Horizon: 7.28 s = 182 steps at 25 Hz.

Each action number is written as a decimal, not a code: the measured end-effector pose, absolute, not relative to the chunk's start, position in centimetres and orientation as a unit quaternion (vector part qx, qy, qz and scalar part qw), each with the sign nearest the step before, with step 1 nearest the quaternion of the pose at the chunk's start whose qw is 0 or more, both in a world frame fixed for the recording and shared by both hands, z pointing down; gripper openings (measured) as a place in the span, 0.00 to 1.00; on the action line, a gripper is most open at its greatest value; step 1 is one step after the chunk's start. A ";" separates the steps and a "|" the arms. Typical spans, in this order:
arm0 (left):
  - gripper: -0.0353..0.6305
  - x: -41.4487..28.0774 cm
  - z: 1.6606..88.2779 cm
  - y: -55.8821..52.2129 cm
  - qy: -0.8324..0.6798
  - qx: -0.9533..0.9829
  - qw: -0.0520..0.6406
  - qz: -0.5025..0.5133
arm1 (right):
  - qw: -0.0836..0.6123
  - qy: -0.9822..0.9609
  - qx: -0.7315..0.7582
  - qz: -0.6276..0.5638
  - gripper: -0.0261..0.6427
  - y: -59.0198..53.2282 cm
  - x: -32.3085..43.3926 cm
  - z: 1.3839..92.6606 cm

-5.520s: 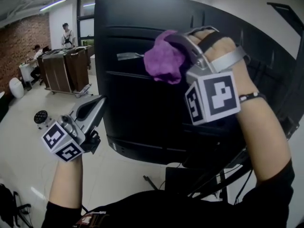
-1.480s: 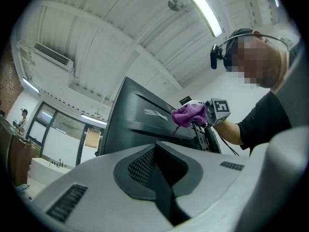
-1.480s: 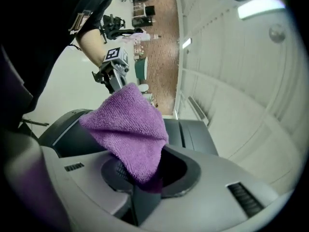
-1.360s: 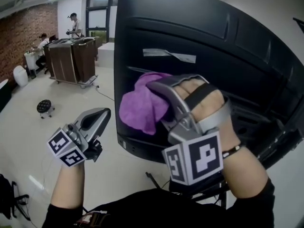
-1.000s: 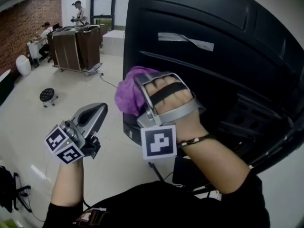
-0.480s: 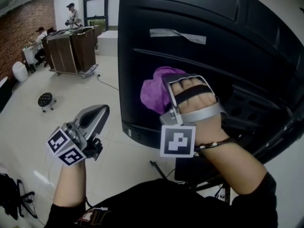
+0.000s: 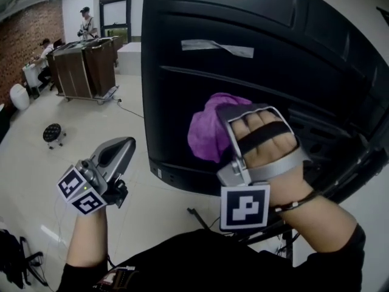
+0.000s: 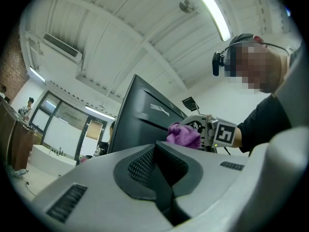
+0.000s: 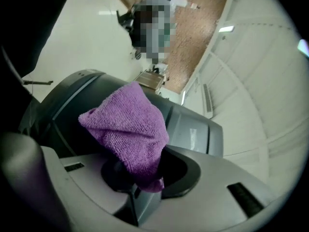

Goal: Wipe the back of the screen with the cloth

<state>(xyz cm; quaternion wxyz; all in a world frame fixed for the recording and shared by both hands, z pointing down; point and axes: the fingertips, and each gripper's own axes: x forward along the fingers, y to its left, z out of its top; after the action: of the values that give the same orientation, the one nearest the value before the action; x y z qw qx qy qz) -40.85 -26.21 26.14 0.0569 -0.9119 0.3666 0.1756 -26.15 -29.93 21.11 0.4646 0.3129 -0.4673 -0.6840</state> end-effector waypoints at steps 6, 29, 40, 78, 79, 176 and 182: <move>0.05 -38.4 26.0 -26.7 0.354 -0.918 0.058 0.168 | 0.298 -0.460 0.383 -0.743 0.17 -25.2 -19.8 15.6; 0.05 -28.4 27.2 -24.3 0.342 -0.925 0.046 0.158 | 0.433 -0.441 0.407 -0.672 0.17 -25.1 -2.1 19.4; 0.05 -34.9 29.7 -21.7 0.403 -0.899 0.025 0.171 | 0.311 -0.592 0.288 -0.685 0.17 -22.5 -19.5 29.5; 0.05 -32.5 34.0 -26.1 0.342 -0.927 -0.041 0.150 | 0.422 -0.522 0.398 -0.625 0.18 -34.0 -12.6 35.2; 0.05 -32.3 34.0 -26.2 0.338 -0.928 -0.042 0.150 | 0.434 -0.521 0.404 -0.614 0.18 -34.2 -11.5 35.5; 0.05 -10.2 35.8 -19.8 0.162 -0.982 -0.069 0.069 | 0.148 -0.908 0.390 -0.022 0.17 -20.9 13.8 37.0; 0.05 -5.2 35.7 -18.7 0.178 -0.979 -0.059 0.073 | 0.156 -0.924 0.347 -0.039 0.17 -19.6 17.2 36.5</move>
<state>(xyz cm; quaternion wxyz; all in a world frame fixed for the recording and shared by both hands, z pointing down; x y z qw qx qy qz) -5.24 -18.71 35.74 -0.0588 -0.9795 0.1784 0.0728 17.23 -19.61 36.51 0.1556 0.3466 -0.9242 -0.0393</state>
